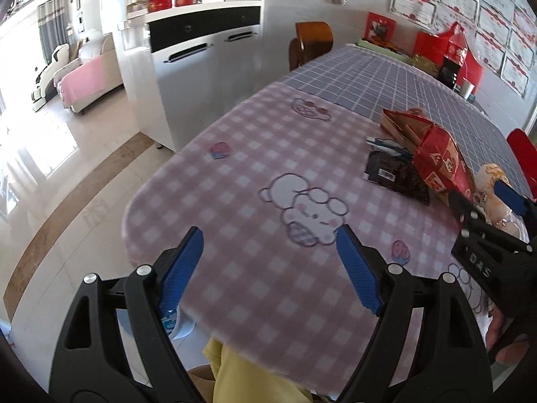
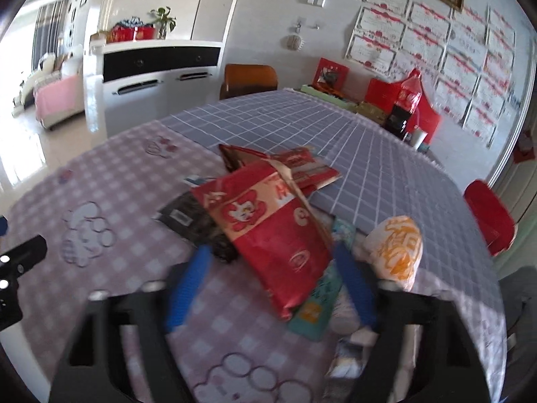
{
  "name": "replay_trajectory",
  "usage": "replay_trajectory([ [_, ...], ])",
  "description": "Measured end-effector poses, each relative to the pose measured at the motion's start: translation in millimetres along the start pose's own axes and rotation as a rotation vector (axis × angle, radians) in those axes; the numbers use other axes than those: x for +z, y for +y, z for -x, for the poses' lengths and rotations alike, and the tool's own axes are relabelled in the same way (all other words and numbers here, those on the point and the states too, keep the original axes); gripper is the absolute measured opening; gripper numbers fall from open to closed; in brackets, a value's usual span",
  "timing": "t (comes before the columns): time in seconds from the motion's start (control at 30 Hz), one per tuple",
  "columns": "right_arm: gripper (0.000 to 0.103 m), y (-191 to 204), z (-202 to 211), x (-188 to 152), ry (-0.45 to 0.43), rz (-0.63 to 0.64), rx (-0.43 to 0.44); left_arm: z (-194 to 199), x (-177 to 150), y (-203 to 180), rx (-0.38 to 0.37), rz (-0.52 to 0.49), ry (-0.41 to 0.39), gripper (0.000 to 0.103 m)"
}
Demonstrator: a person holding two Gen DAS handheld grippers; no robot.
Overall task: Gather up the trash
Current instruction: 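Move both tools back over the table toward the red snack bag, then grasp the red-and-brown snack bag with the right tool and lift it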
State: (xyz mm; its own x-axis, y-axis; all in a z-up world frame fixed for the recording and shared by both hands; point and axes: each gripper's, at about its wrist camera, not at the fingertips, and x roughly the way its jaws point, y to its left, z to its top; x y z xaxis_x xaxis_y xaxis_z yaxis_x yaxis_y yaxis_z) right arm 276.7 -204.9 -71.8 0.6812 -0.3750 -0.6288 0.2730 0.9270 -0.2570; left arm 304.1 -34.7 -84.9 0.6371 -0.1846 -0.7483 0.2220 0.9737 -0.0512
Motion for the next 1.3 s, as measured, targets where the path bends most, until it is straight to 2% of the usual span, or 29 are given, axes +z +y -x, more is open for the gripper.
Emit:
replay_trajectory([
  [0.03,0.026,2,-4,-1,0.011,0.010,-0.002,-3,1,-2,-0.001,-0.003,0.005,0.080],
  [0.07,0.016,3,-11,-1,0.033,0.020,0.004,-6,2,-5,-0.003,-0.008,0.014,0.080],
  [0.17,0.012,4,-10,-3,0.005,0.032,0.003,-12,5,-11,-0.005,-0.018,0.025,0.080],
  [0.23,0.008,-7,-1,-1,-0.028,-0.026,0.045,-14,7,-15,-0.006,-0.024,0.027,0.080],
  [0.37,0.006,-38,16,5,-0.058,-0.144,0.140,-19,13,-26,-0.011,-0.031,0.038,0.081],
  [0.5,0.005,-71,35,11,-0.107,-0.226,0.171,-22,21,-42,-0.049,-0.046,0.048,0.086],
  [0.53,0.001,-77,38,13,-0.118,-0.240,0.173,-23,23,-47,-0.057,-0.054,0.049,0.087],
  [0.63,0.001,-100,48,16,-0.153,-0.275,0.159,-27,30,-69,-0.078,-0.100,0.043,0.088],
  [0.8,0.001,-126,50,14,-0.148,-0.317,0.198,-34,35,-96,-0.092,-0.151,0.055,0.088],
  [0.87,0.007,-134,49,11,-0.133,-0.337,0.262,-35,34,-99,-0.090,-0.155,0.056,0.088],
  [0.9,0.032,-138,47,9,-0.117,-0.348,0.285,-35,33,-99,-0.087,-0.152,0.059,0.088],
  [0.93,0.074,-139,46,7,-0.108,-0.356,0.297,-35,33,-97,-0.087,-0.148,0.060,0.088],
  [0.97,0.082,-139,45,6,-0.103,-0.362,0.314,-34,31,-94,-0.086,-0.140,0.059,0.088],
  [1.03,0.081,-134,44,4,-0.100,-0.351,0.346,-31,29,-86,-0.078,-0.123,0.053,0.088],
  [1.13,0.081,-115,34,0,-0.042,-0.309,0.439,-27,26,-73,-0.055,-0.097,0.047,0.088],
  [1.3,0.081,-71,6,-6,0.097,-0.252,0.562,-21,23,-44,-0.009,-0.039,0.044,0.088],
])
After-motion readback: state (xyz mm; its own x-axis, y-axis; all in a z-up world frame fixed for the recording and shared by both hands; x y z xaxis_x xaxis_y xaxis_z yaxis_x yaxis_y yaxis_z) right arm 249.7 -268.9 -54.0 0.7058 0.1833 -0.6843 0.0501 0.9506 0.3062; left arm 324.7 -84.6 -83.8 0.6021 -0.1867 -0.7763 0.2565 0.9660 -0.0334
